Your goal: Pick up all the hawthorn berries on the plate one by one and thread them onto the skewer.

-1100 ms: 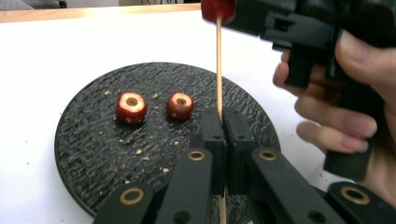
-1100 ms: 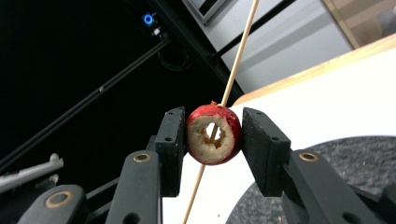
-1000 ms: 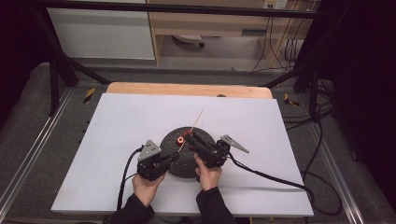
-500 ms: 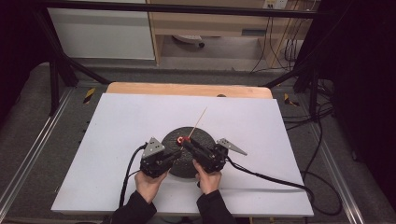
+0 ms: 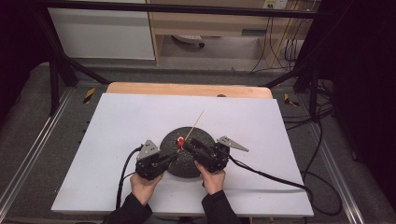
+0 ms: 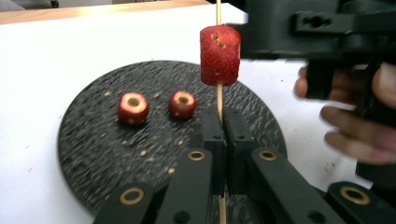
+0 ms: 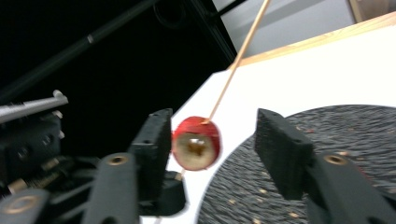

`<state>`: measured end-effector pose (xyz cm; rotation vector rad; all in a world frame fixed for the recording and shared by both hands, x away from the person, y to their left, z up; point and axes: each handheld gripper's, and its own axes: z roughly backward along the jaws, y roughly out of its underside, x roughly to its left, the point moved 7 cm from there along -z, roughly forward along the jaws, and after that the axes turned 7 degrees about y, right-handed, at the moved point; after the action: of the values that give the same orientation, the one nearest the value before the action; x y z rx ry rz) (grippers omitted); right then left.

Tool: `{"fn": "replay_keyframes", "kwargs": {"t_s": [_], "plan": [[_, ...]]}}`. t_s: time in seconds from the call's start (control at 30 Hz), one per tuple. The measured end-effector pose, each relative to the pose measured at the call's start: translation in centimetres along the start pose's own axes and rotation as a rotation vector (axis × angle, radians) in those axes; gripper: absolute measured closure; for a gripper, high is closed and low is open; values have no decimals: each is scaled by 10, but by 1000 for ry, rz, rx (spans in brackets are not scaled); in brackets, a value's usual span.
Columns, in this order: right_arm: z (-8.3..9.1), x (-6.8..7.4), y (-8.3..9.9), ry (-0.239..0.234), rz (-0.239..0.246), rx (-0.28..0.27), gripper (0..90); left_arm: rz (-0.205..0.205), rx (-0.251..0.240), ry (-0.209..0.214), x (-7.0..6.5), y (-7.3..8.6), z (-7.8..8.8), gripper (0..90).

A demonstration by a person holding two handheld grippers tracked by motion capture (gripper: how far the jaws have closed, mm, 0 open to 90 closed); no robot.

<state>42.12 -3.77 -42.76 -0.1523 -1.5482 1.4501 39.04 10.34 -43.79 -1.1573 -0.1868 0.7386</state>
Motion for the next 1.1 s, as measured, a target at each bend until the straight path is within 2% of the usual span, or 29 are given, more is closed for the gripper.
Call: {"fn": "replay_keyframes", "kwargs": {"t_s": [0.03,0.1,0.13,0.17,0.2,0.23,0.27,0.33,0.37,0.4,0.43,0.47,0.5,0.53,0.73,0.9,0.93,0.97,1.1], "plan": [[2,-3,-1,18,39,42,374,-1,3,-4,2,2,3,881],[4,-6,-1,34,78,88,314,-5,11,-15,5,5,9,881],[4,-6,-1,34,78,88,314,-9,14,-18,7,7,12,881],[5,-8,-1,47,102,116,288,-9,15,-21,9,9,15,881],[6,-13,-2,68,150,147,238,-11,17,-27,11,10,19,881],[6,-13,-2,68,150,147,238,-10,18,-29,12,12,22,881],[8,-19,-2,97,192,196,188,-14,21,-35,15,14,26,881],[8,-21,-2,104,205,216,171,-23,29,-42,17,16,31,881],[8,-24,-2,112,219,246,151,-25,35,-42,18,18,33,881],[9,-29,-1,131,248,304,124,-29,40,-45,19,19,36,881],[9,-29,-1,131,248,304,124,-35,46,-49,20,21,38,881],[10,-35,0,155,270,357,100,-40,51,-52,21,23,40,881],[10,-35,0,155,270,357,100,-43,53,-53,21,25,43,881],[10,-39,0,171,290,400,86,-45,57,-57,22,27,45,880],[10,-49,-1,218,366,510,47,-44,86,-62,31,42,56,881],[8,-51,-4,235,404,554,42,-27,99,-61,39,52,64,880],[6,-51,-5,247,434,579,35,-24,99,-60,40,53,65,881],[6,-51,-5,247,434,579,35,-23,98,-57,40,53,66,881],[0,-49,-5,257,461,620,32,-34,106,-57,41,56,67,880]]}}
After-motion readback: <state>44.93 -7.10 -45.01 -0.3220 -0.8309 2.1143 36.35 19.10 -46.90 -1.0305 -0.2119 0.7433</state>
